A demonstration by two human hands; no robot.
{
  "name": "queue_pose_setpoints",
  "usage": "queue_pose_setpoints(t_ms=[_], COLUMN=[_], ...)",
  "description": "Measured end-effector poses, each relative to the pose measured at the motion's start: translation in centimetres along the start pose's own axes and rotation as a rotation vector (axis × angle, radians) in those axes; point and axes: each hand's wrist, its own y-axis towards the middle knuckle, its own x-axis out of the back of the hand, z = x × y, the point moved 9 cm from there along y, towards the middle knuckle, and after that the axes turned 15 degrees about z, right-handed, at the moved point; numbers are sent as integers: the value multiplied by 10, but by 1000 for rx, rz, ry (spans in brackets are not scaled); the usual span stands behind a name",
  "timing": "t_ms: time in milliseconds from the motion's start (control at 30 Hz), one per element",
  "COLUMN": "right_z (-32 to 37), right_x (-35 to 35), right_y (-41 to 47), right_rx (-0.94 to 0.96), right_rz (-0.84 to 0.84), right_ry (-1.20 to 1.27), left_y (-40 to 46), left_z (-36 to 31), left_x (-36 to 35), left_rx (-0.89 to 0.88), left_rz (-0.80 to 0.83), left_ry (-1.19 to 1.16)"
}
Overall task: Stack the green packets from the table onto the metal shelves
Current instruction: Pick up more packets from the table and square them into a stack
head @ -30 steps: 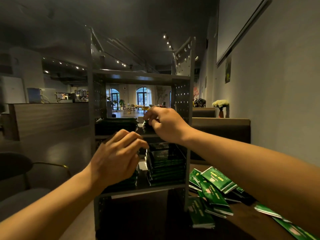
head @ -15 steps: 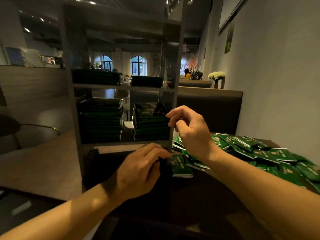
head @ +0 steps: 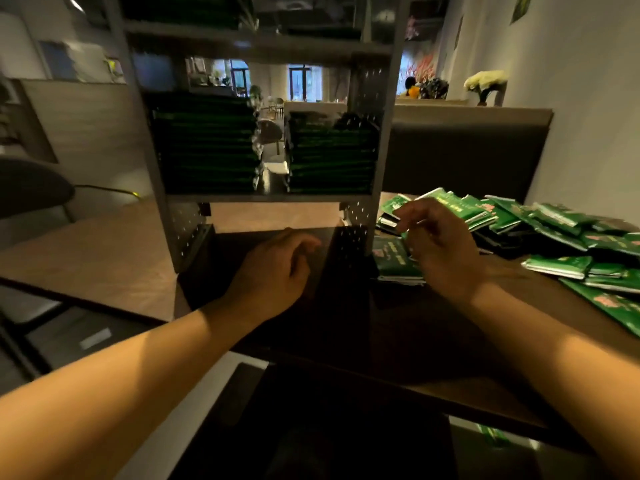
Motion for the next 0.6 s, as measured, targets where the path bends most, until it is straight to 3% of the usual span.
queue_pose_setpoints(t_ms=[300,600], right_z=[-21,-43], right_x=[-18,-20], right_y=[20,21], right_rx=[1,-76], right_rz=[71,47], right_ry=[-76,-2], left_y=[38,42], left_z=[60,43], left_x=[-7,-21], left_rx=[209,124], left_rz=[-16,113], left_ry=[84,181])
